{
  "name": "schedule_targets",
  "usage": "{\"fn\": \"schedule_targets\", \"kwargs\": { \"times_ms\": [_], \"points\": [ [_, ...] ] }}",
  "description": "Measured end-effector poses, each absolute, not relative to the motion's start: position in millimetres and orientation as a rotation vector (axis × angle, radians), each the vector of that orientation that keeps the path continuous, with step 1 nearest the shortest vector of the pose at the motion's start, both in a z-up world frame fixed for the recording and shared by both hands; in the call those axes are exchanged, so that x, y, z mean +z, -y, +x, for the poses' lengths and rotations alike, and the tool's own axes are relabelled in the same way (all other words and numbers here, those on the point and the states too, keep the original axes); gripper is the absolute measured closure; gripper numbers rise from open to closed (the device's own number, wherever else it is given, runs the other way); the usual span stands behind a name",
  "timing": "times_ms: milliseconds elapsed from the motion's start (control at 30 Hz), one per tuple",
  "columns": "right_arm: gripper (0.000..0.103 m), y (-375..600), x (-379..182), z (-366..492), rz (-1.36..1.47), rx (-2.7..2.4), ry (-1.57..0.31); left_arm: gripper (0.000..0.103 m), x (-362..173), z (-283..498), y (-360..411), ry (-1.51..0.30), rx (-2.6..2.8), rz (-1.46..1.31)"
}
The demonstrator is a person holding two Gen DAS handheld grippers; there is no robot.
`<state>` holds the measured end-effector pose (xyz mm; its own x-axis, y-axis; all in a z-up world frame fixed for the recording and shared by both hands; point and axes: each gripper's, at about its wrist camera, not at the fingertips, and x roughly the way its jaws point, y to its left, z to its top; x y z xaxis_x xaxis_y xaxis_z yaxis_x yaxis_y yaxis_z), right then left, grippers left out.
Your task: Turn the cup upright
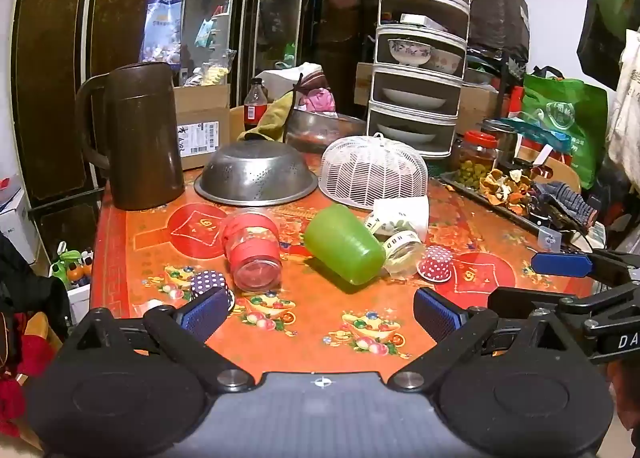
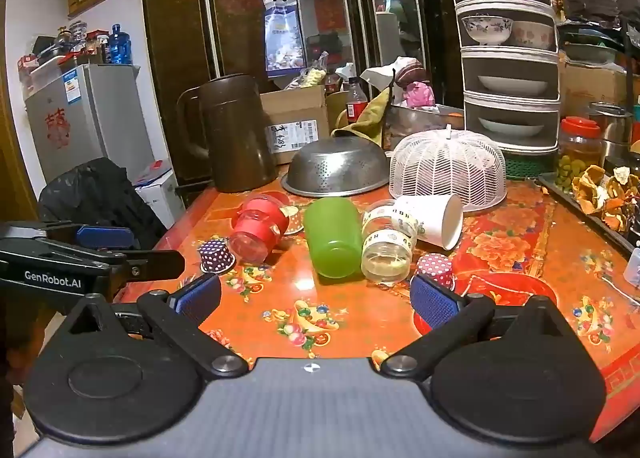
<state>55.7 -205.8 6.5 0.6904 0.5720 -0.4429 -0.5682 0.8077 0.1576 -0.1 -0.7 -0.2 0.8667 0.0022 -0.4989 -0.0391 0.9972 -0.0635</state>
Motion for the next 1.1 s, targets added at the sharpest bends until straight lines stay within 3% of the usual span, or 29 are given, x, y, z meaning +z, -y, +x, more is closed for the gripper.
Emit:
{"fn": "schedule_targets", "kwargs": {
  "times_ms": [1100],
  "points": [
    [0.001,211.5,5.8,56.8,0.056,0.671,-0.506,0.003,-9.8,-2.9,-1.0,-0.565,0.029,-0.124]
  ]
}}
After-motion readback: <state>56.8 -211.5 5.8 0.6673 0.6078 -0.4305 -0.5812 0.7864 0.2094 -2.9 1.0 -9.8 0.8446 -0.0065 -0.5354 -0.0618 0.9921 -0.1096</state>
